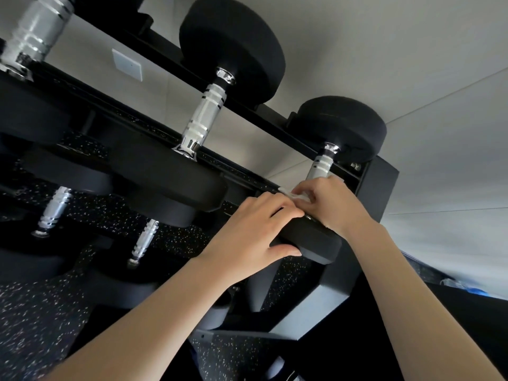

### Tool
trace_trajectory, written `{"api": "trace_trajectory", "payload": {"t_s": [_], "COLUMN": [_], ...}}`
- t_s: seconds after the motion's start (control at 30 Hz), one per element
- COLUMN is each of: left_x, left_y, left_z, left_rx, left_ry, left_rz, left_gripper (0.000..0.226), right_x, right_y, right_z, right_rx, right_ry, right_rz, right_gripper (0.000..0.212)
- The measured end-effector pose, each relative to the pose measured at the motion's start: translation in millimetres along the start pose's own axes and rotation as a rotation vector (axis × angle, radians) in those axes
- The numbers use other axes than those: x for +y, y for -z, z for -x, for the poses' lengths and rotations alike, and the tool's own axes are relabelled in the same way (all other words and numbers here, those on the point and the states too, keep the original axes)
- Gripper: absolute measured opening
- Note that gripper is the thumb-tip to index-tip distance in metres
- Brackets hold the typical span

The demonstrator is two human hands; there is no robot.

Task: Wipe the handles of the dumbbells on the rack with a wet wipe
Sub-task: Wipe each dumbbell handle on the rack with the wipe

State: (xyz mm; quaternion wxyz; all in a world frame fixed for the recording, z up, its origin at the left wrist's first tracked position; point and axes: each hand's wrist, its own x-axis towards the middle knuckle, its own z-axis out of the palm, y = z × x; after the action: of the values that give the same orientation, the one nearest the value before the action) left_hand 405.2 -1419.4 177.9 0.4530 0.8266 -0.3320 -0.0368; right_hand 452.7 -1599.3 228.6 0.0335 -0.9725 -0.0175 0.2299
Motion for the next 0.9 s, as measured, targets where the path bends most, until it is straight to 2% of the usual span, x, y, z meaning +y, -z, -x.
{"api": "trace_trajectory", "payload": {"t_s": [0.2,0.43,0.6,0.8,0.9], "left_x": [-3,-5,-7,-8,-8], "left_y": [-1,-2,-2,-2,-3], "left_z": [-1,-1,-1,-1,-1], "left_rx": [-0.008,0.013,0.010,0.009,0.020], "left_ry": [-0.019,-0.046,-0.058,-0.068,-0.072], "left_rz": [0.004,-0.005,-0.020,-0.030,-0.033], "left_gripper": [0.052,0.052,0.052,0.052,0.052], "right_x": [-7,-3,8,10,10], "right_y": [4,14,26,23,18], "right_z": [-1,-23,-42,-39,-31], "right_rx": [-0.021,0.074,0.156,0.409,0.460], "right_ry": [-0.031,-0.016,-0.046,-0.033,-0.014], "right_rz": [0.019,0.172,0.185,0.219,0.263], "right_gripper": [0.026,0.030,0.030,0.025,0.026]}}
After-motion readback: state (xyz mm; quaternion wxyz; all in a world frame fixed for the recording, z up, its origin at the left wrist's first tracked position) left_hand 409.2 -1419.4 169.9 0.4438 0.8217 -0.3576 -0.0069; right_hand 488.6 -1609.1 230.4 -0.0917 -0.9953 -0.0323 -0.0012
